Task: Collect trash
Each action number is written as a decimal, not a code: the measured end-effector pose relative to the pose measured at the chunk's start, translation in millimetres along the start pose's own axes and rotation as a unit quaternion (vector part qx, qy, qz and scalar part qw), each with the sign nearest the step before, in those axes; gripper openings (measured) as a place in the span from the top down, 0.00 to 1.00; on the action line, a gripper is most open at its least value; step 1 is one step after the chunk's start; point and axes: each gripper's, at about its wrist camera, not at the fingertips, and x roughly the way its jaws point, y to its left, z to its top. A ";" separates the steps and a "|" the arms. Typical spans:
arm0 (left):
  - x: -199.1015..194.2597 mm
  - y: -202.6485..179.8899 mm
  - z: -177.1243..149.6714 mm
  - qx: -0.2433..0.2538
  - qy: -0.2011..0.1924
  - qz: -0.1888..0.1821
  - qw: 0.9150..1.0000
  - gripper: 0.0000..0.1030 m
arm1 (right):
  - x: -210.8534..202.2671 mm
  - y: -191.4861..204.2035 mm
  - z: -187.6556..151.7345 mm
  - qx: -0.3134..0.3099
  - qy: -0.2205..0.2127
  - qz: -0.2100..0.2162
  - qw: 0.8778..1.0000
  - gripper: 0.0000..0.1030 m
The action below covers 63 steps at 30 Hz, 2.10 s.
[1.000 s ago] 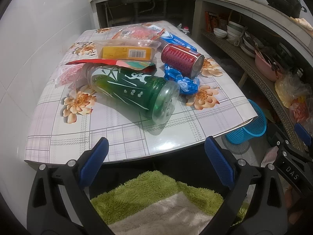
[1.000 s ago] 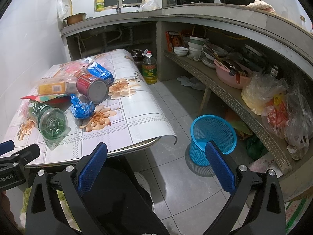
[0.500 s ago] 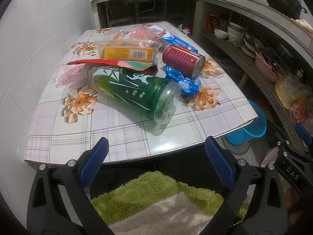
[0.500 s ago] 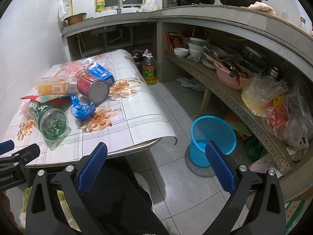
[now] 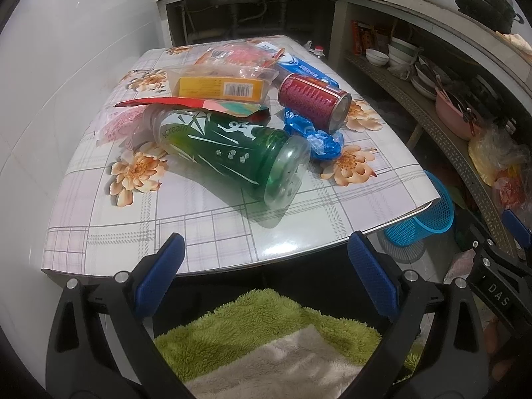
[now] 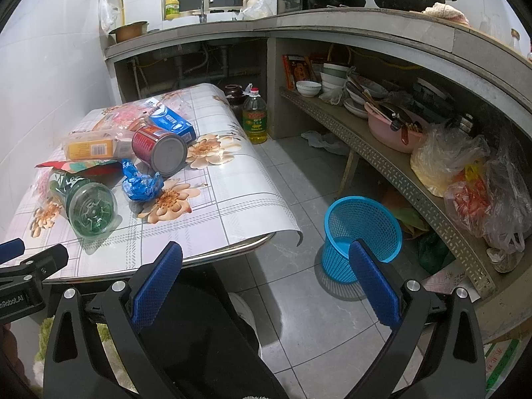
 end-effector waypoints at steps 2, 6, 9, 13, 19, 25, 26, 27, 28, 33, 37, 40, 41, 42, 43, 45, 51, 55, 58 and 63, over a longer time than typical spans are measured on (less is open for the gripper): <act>0.0 0.2 -0.1 0.000 0.000 0.000 1.000 0.08 | 0.0 0.1 -0.1 0.000 0.000 0.000 1.000 0.05; 0.5 0.8 -0.2 0.000 0.001 0.000 1.000 0.08 | 0.0 0.5 -0.2 0.000 0.000 0.000 1.000 0.05; 1.3 2.4 -0.8 0.000 0.001 0.000 1.000 0.08 | 0.2 0.9 -0.3 0.000 0.001 0.000 1.000 0.05; 1.9 3.5 -1.5 0.000 0.001 -0.001 1.000 0.08 | -0.2 0.8 -1.3 0.001 0.001 0.000 1.000 0.05; 2.7 4.9 -2.3 0.000 0.001 -0.001 1.000 0.08 | -0.2 0.3 -1.9 0.002 0.001 0.001 1.000 0.05; 3.5 6.3 -6.0 0.000 0.003 -0.002 1.000 0.08 | -0.1 0.7 -1.9 0.002 0.003 0.000 1.000 0.05; 3.8 6.9 -6.6 0.000 0.003 -0.003 1.000 0.08 | 1.4 -0.1 -2.1 0.003 0.004 0.000 1.000 0.05; 4.1 6.1 -6.6 0.000 0.003 -0.003 1.000 0.08 | 2.8 -0.3 -2.3 0.003 0.006 0.000 1.000 0.05; 4.6 6.7 -7.5 -0.001 0.004 -0.005 1.000 0.08 | 4.5 -0.1 -2.3 0.003 0.008 0.000 1.000 0.05; 10.0 8.7 -2.7 -0.006 -0.004 -0.011 1.000 0.08 | 11.9 5.6 1.7 -0.005 0.013 0.001 1.000 0.05; 7.5 21.4 4.1 -0.008 -0.029 0.003 1.000 0.08 | 21.5 14.9 9.7 -0.016 0.007 0.007 1.000 0.05; 11.1 37.8 12.4 -0.017 -0.035 0.019 0.999 0.08 | 28.9 24.5 18.4 -0.035 -0.005 0.011 0.999 0.05; 12.3 43.7 15.8 -0.021 -0.035 0.023 0.999 0.08 | 31.5 27.6 22.1 -0.042 -0.009 0.015 0.999 0.05; 14.5 53.3 20.7 -0.028 -0.036 0.029 0.999 0.08 | 33.6 30.3 26.1 -0.048 -0.012 0.019 0.999 0.05; 16.8 62.6 24.6 -0.037 -0.036 0.037 0.998 0.08 | 35.6 32.5 29.7 -0.052 -0.015 0.022 0.998 0.05; 21.0 82.9 33.2 -0.061 -0.035 0.052 0.996 0.08 | 41.3 38.3 38.4 -0.062 -0.022 0.036 0.997 0.05; 26.2 141.1 51.8 -0.109 -0.048 0.063 0.991 0.08 | 56.1 48.1 58.2 -0.068 -0.041 0.082 0.993 0.05; 27.4 171.0 53.6 -0.107 -0.102 0.059 0.987 0.08 | 72.4 52.8 63.4 -0.070 -0.030 0.091 0.993 0.05; 33.3 189.6 56.3 -0.115 -0.122 0.076 0.983 0.08 | 83.8 53.1 63.7 -0.066 -0.014 0.098 0.993 0.05; 54.3 188.5 64.1 -0.048 -0.118 0.114 0.985 0.08 | 97.8 52.6 65.6 -0.055 0.000 0.106 0.993 0.05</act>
